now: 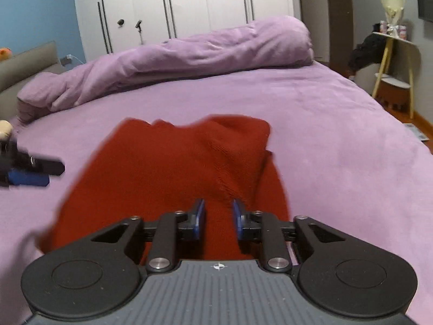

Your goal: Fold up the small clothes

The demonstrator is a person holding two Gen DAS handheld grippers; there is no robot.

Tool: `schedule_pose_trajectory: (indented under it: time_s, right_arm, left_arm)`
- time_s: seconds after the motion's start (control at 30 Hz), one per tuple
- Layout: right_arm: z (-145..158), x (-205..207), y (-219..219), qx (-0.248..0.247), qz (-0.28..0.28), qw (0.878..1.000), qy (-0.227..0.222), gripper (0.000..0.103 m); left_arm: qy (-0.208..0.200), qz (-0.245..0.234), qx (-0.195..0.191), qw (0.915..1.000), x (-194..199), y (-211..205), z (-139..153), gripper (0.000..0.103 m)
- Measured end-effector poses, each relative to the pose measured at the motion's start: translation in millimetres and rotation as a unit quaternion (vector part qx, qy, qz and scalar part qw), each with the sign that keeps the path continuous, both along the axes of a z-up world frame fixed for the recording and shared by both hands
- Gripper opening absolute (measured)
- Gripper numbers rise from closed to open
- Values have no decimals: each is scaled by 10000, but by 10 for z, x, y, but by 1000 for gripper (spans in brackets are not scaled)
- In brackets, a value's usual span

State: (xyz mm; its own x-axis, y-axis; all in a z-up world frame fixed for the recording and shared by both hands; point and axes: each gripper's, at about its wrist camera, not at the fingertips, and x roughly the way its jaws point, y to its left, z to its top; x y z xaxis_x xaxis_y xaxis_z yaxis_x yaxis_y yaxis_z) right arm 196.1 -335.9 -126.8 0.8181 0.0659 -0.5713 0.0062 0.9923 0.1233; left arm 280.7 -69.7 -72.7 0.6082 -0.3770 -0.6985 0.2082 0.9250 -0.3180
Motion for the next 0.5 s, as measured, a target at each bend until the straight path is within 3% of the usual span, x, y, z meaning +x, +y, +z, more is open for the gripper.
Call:
schedule_pose_trajectory:
  time_s: [0.07,0.1,0.17,0.23,0.3,0.4,0.43,0.5]
  right_arm:
    - [11,-37,-102,215,60,9997,-62,23]
    - [58,-49,-153,323,-4,9994,-84,44]
    - [122,-100,-333,513,-316,9981,-135,61]
    - [91,-86,-532,933,-389,9949,-26,62]
    - [-1,22,-761,1696,-379,9843,300,63]
    - [-162,237,-1027,2988,-179,9510,779,64]
    - [-233,352,-1071,3187,-204,9430,937,64]
    - [-286,471,-1027,3262,-166,9398,1009,64]
  left_arm:
    - [134,-13,388,9992,107,-57,-103,73]
    - [170,-6,349,9992,150,-6,-144,76]
    - [298,112,41,9995,200,141,-173,78]
    - [427,164,-292,9985,245,277,-176,77]
    - [483,65,-620,9969,306,365,-194,76]
    - [845,-103,-1185,9893,421,404,-312,76]
    - [991,-120,-1287,9866,463,391,-360,76]
    - [1099,-160,-1368,9843,532,328,-433,76]
